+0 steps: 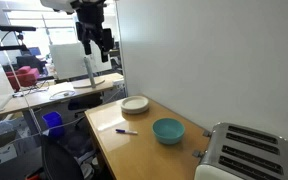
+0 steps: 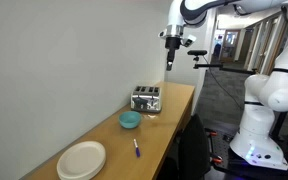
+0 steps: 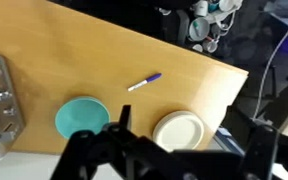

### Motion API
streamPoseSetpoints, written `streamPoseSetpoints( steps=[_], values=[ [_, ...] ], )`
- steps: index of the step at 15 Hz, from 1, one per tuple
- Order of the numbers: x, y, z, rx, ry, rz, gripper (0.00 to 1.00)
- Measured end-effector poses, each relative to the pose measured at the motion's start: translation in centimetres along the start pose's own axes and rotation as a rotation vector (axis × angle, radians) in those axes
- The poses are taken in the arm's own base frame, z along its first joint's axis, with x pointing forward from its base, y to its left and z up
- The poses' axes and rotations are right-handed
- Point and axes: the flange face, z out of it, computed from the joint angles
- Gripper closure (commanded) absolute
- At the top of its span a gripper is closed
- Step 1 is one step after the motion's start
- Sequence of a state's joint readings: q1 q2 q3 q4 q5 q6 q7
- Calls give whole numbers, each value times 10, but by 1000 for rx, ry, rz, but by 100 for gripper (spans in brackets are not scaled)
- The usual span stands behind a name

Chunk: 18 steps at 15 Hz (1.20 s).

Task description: Put the marker in the bowl

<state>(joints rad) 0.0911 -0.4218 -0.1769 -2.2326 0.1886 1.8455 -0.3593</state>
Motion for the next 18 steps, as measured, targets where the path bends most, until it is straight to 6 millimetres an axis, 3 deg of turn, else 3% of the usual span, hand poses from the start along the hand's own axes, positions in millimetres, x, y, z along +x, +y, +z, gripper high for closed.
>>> streamPoseSetpoints(
  steps=[8, 10, 13, 18],
  values=[
    [0, 0, 1, -2, -2, 1, 0],
    [5, -1, 9, -8, -15, 39, 0],
    [28, -13, 53, 15, -90, 159, 0],
    [93, -36, 142, 25, -145, 414, 0]
  ],
)
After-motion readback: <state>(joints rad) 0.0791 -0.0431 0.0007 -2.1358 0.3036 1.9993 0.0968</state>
